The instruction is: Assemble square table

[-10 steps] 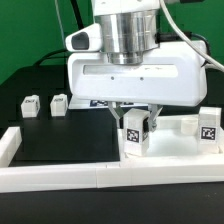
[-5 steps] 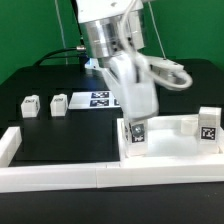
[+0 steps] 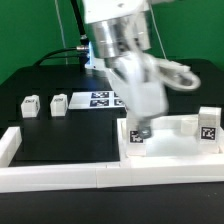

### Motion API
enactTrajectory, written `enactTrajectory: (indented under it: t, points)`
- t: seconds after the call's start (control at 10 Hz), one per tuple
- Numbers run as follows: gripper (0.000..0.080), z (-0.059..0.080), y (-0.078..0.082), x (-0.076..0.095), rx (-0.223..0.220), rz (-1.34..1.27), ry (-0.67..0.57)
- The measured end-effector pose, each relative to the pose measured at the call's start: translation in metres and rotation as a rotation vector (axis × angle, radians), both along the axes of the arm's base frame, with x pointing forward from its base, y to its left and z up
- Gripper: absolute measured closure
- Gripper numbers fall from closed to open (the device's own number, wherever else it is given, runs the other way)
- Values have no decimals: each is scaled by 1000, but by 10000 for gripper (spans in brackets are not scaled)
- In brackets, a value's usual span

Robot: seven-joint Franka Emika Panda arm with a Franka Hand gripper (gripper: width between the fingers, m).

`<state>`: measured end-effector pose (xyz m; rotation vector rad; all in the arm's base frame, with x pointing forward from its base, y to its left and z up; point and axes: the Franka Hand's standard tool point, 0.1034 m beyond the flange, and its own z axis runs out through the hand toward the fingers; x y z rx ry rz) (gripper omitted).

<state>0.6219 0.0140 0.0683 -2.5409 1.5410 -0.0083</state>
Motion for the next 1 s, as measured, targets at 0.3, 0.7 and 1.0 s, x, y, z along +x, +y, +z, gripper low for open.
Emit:
enactTrajectory:
  t: [0.3, 0.7, 1.0]
  points:
    - [152, -1, -3, -1, -22, 179, -20]
    - [151, -2, -6, -4, -63, 640, -40]
    - [378, -1, -10, -1, -77, 613, -53]
